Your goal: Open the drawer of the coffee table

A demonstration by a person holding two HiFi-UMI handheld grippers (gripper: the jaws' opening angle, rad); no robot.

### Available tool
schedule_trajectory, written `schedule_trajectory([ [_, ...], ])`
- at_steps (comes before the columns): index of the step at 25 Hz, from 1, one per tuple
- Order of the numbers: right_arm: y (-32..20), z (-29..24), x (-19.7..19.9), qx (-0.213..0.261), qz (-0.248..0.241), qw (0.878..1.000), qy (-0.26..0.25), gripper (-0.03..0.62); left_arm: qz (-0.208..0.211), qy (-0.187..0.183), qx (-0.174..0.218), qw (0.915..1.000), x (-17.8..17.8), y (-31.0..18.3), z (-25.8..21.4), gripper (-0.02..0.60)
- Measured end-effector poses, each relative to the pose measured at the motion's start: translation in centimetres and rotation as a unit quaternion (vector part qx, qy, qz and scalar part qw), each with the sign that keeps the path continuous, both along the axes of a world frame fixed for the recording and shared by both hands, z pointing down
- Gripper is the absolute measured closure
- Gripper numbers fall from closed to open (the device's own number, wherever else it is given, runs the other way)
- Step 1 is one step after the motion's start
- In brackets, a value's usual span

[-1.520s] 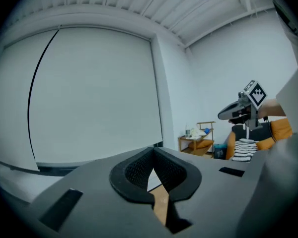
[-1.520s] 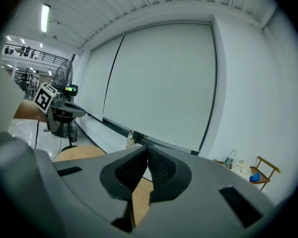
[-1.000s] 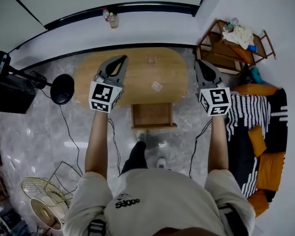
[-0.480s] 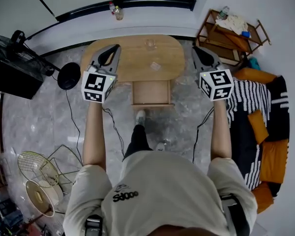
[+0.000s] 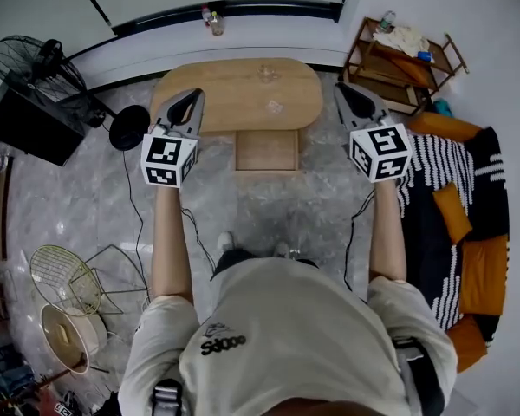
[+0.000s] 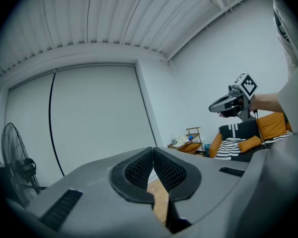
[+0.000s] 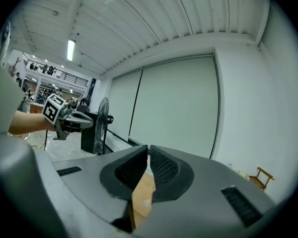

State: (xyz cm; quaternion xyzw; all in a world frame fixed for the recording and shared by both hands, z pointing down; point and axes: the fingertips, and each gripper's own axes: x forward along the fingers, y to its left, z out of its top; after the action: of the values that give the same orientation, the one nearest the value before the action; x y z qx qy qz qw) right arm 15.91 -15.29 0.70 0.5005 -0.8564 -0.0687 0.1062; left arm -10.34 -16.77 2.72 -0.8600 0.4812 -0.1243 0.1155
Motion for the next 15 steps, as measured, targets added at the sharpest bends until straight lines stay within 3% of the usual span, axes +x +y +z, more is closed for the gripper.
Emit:
schedule_trajectory([
  [6, 2.8, -1.0, -2.1, 0.020, 0.009, 0.999, 0.035, 0.588, 0.000, 0.002, 0.011, 0.9999, -2.1, 1.6, -1.4, 0.563],
  [15, 4.8, -1.4, -7.1, 0.029, 0.049, 0.997, 0.043, 0.588, 0.029, -0.015, 0.030, 0.9990, -6.4, 3.2, -3.0, 0.563],
])
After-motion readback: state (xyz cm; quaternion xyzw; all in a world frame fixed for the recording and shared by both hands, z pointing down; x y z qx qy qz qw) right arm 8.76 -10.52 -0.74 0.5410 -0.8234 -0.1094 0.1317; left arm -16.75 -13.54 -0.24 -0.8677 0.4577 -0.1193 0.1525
